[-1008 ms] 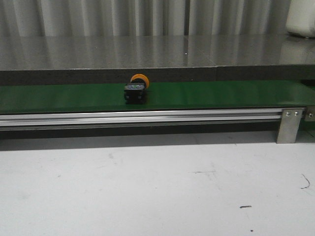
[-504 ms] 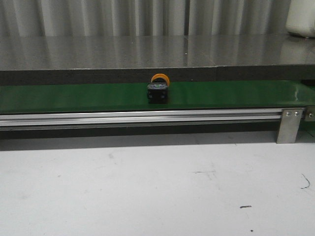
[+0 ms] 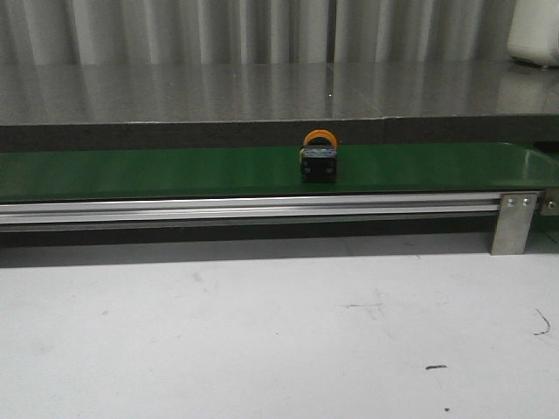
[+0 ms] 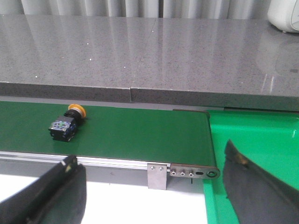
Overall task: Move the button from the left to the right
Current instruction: 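Withdraw the left gripper while the belt carries the button toward the right arm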
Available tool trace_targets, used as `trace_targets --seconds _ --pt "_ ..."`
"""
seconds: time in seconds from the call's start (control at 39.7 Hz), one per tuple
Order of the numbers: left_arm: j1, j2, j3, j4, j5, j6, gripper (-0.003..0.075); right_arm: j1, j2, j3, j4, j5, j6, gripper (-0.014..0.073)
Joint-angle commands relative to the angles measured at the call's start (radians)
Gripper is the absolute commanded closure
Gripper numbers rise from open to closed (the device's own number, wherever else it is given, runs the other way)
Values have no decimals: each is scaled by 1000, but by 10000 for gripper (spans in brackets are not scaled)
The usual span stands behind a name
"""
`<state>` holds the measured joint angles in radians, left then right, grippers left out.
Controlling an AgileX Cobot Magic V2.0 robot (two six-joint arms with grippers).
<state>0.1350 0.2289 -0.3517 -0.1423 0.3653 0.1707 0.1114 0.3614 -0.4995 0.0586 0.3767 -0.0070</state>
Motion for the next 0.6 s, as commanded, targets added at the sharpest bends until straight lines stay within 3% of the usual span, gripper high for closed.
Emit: trace_targets --seconds 0.0,0.3,0.58 --pt "-7 9 -28 -12 -82 2 741 -1 14 -35 4 -74 -3 -19" --pt "-7 9 -28 -12 -82 2 741 -2 34 -38 4 -74 -3 -19" --pt "-7 9 -28 -12 -82 2 741 -2 314 -137 5 -98 -2 -19"
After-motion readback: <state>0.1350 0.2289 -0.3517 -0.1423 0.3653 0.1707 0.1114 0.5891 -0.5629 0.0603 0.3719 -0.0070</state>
